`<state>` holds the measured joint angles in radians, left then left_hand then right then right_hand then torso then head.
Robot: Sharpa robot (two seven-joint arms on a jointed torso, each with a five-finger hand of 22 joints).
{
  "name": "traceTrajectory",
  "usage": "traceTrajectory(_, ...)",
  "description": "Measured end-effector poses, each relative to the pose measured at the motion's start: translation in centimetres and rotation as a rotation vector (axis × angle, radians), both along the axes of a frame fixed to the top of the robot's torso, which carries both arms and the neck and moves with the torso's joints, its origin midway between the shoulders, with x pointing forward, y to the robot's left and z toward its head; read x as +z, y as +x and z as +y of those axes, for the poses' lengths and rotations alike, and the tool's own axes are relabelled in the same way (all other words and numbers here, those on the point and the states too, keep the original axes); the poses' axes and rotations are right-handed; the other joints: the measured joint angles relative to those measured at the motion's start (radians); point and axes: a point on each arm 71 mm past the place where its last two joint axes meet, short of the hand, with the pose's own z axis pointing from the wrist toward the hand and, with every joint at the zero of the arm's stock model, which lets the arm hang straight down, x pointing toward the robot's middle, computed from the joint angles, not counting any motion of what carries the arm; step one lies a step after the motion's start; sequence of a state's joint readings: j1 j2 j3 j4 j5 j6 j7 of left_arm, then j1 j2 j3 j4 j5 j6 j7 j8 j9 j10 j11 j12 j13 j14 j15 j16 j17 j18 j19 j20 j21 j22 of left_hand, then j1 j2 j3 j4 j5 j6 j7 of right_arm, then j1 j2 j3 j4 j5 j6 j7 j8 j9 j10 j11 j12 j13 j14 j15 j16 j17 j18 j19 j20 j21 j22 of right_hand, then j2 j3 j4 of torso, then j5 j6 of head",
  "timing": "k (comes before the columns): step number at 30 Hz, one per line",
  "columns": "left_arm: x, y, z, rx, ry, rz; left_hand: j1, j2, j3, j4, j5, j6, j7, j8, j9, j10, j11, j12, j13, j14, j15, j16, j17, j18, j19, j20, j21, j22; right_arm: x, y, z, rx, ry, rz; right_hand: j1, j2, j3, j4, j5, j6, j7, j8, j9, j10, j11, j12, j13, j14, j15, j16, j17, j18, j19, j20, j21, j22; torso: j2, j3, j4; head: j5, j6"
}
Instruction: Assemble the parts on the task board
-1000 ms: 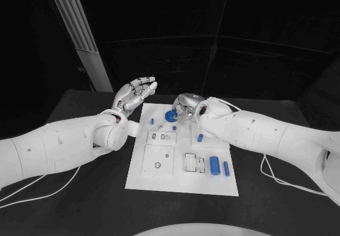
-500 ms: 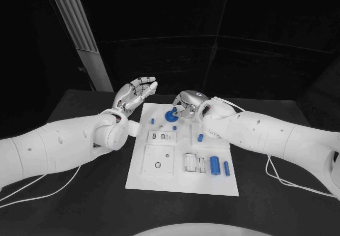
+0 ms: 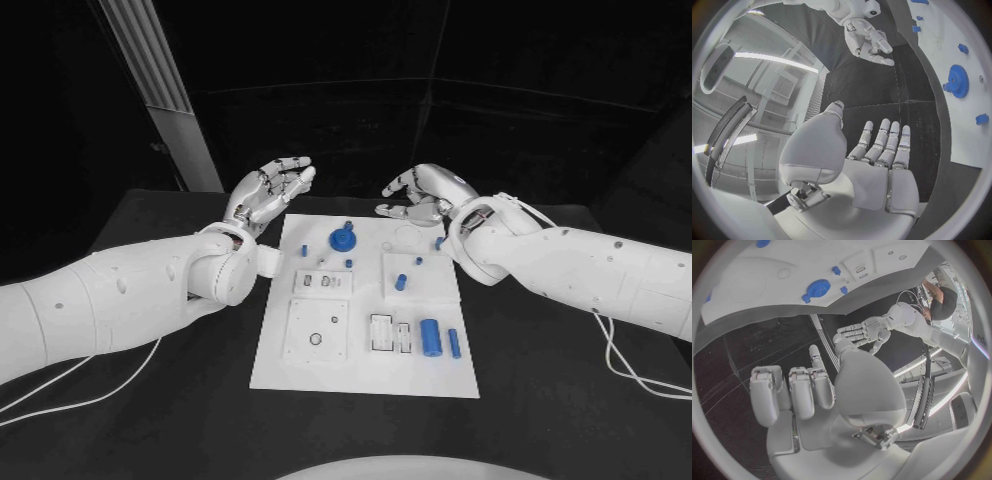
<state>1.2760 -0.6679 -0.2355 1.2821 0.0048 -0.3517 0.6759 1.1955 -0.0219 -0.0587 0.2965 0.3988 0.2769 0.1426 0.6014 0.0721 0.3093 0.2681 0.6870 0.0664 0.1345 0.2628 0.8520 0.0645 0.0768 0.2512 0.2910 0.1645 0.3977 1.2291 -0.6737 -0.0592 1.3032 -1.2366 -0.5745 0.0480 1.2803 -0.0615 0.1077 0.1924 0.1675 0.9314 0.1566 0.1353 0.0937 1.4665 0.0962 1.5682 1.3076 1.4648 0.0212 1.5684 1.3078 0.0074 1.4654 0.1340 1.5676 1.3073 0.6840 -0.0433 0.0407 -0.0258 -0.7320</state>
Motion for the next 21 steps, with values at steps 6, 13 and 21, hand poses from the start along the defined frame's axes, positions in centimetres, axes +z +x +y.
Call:
traceTrajectory(6, -0.2, 0.1, 0.1, 0.005, 0.003, 0.002, 0.000, 0.000, 0.000, 0.000, 0.000, 0.000, 0.000, 0.000, 0.000, 0.000, 0.000, 0.000, 0.000, 0.000, 0.000, 0.000, 0.000, 0.000, 0.000, 0.000, 0.000, 0.000, 0.3, -0.4, -4.0, -0.034, 0.037, 0.008, 0.009, 0.009, -0.006, 0.006, -0.044, -0.034, -0.018, -0.027, -0.011, -0.001, -0.016, 0.000, 0.000, 0.000, -0.011, 0.000, 0.000, 0.000, 0.000, -0.011, 0.000, 0.000, -0.005, 0.0028, -0.0049, -0.009, 0.005)
traceTrajectory(13, -0.6, 0.2, 0.4, 0.013, 0.007, 0.006, 0.000, 0.000, 0.000, 0.000, 0.000, 0.000, 0.000, 0.000, 0.000, 0.000, 0.000, 0.000, 0.000, 0.000, 0.000, 0.000, 0.000, 0.000, 0.000, 0.000, 0.000, 0.000, 0.0, -0.4, -7.2, -0.073, 0.045, 0.019, 0.040, 0.008, -0.023, 0.006, -0.084, -0.064, -0.032, -0.044, -0.018, 0.000, -0.025, 0.000, 0.000, 0.002, -0.023, 0.000, 0.000, 0.000, 0.002, -0.024, 0.000, 0.000, -0.008, 0.0037, -0.0071, -0.029, 0.012)
traceTrajectory(21, -0.9, 0.2, 0.5, 0.015, 0.008, 0.011, 0.000, 0.000, 0.000, 0.000, 0.000, 0.000, 0.000, 0.000, 0.000, 0.000, 0.000, 0.000, 0.000, 0.000, 0.000, 0.000, 0.000, 0.000, 0.000, 0.000, 0.000, 0.000, -1.9, -0.4, -8.9, -0.110, 0.035, 0.082, 0.078, 0.006, -0.033, 0.002, -0.110, -0.083, -0.036, -0.051, -0.019, 0.000, -0.032, 0.000, 0.000, 0.002, -0.031, 0.000, 0.000, 0.000, 0.004, -0.029, 0.000, 0.000, -0.009, 0.0055, -0.0072, -0.060, 0.017)
